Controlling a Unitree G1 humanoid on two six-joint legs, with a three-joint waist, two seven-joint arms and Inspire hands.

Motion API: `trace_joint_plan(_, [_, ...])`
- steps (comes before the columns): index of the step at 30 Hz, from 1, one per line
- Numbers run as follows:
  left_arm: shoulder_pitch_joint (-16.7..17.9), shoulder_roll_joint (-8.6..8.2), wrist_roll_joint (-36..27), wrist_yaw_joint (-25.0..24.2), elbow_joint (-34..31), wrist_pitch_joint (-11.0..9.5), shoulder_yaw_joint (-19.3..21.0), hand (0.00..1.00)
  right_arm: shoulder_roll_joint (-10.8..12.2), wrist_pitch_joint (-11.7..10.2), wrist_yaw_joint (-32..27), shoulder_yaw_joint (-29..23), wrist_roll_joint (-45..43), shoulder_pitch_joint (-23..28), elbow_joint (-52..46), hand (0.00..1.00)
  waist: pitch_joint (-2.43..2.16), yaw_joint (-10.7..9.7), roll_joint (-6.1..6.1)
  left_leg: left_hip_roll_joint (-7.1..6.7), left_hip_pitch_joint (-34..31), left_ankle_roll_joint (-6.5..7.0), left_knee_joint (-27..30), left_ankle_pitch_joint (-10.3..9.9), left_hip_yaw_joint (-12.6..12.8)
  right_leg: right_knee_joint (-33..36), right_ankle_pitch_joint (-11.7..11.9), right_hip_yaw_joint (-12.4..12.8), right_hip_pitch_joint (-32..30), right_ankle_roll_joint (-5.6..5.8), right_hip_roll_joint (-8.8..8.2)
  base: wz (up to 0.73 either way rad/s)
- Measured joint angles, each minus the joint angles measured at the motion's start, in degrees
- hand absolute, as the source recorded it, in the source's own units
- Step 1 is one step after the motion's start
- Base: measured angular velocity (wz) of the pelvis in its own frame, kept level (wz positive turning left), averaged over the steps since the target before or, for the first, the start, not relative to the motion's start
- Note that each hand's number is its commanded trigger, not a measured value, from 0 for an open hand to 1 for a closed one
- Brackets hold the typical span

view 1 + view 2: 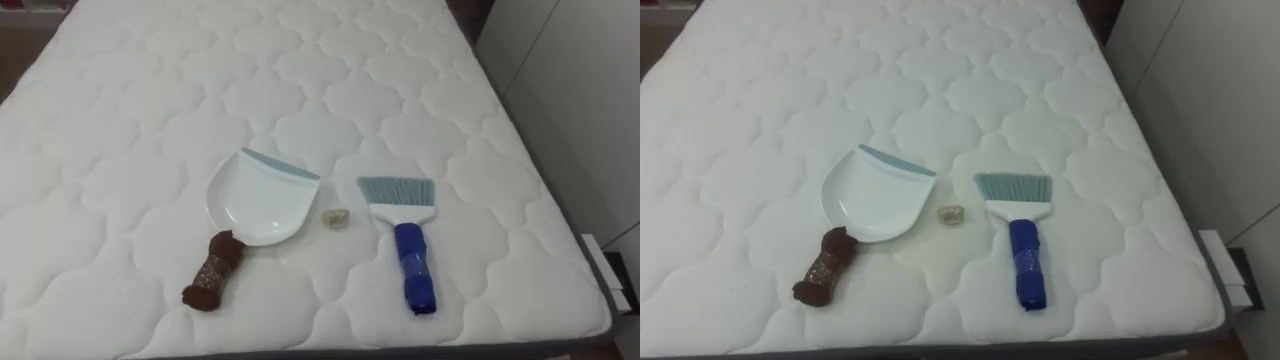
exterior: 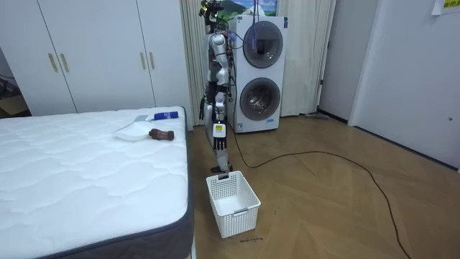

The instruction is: Clean bed

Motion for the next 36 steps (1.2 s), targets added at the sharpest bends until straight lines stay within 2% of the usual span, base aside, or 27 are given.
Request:
trace_joint_plan(11, [0.22,0.00,-0.15,0.01,0.24,-0.80,0.24,0.00,-0.07,-0.09,0.00,-0.11,-0.45,-0.06,0.00,0.00,0.01,-0.01,0.19,0.06,0.27,0.00,0.06,0.00,-0.11,0.52,0.01,-1.35,0.34,-0.02,-0.12,0.00])
trace_joint_plan(15, [0.66,-0.02,-2.14,0.27,0.14,-0.90,0.62,0.00,-0.09,-0.12,-0.28,-0.11,-0.48,-0.05,0.00,0.00,0.00,-0.03,0.33,0.06,0.30,0.00,0.04,0.00,-0.13,0.54,0.01,-1.40,0.51,-0.02,-0.11,0.00])
trace_joint_plan(19, [1.48,-0.41,-2.16,2.56,-1.64,-2.07,4.20,0.00,-0.17,-0.69,-0.52,-0.11,-1.75,-0.18,0.05,0.00,0.00,0.18,0.45,0.02,0.01,-0.03,0.16,-0.02,-0.23,0.20,-0.02,-1.30,0.44,-0.05,-0.12,0.00])
trace_joint_plan(23, [2.15,-0.39,-2.15,6.23,-3.61,-3.29,5.77,0.00,-0.17,-1.40,-0.70,0.02,-1.21,-0.05,0.34,0.00,0.00,0.22,0.39,-0.03,-0.09,-0.09,0.54,0.01,-0.37,-0.53,-0.07,-1.55,0.41,-0.11,-0.14,0.02])
trace_joint_plan(26, [1.96,-0.34,-2.64,10.69,-6.14,-5.72,6.93,0.00,-0.17,-2.43,-0.81,0.05,-1.16,-0.07,0.34,0.00,-0.02,0.17,0.26,-0.07,-0.43,-0.15,0.55,0.05,-0.76,-0.55,-0.12,-2.37,0.21,-0.17,-0.25,0.07])
trace_joint_plan(29, [1.08,-0.40,-5.84,15.84,-8.76,-8.45,7.39,0.00,-0.12,-3.50,-1.07,0.14,-1.23,-0.15,0.73,0.00,-0.09,0.07,0.18,-0.14,-0.49,-0.19,0.51,0.08,-1.39,-0.46,-0.12,-2.82,0.02,-0.19,-0.25,0.08])
trace_joint_plan(32, [1.02,-0.41,-8.33,19.60,-15.21,-10.96,7.90,0.00,-0.09,-5.04,-1.52,0.07,-1.67,-0.11,0.72,0.00,-0.29,0.15,-0.14,-0.13,-1.11,-0.24,0.50,0.12,-1.54,-0.38,-0.10,-2.85,-0.64,-0.23,-0.19,0.03])
trace_joint_plan(34, [0.33,-0.37,-8.43,22.80,-18.21,-14.60,7.82,0.00,-0.18,-6.34,-1.61,0.02,-1.72,-0.11,0.55,0.00,-0.38,0.40,-0.10,-0.13,-1.22,-0.24,0.50,0.13,-1.53,-0.28,-0.07,-2.87,-0.58,-0.25,-0.20,0.00])
trace_joint_plan(36, [-0.58,-0.39,-8.96,24.56,-19.29,-16.48,7.36,0.00,-0.18,-7.15,-1.47,0.10,-1.72,-0.12,0.55,0.00,-0.46,0.32,0.05,-0.11,-1.36,-0.24,0.50,0.13,-1.51,-0.10,-0.03,-2.82,-0.47,-0.25,-0.20,0.00])
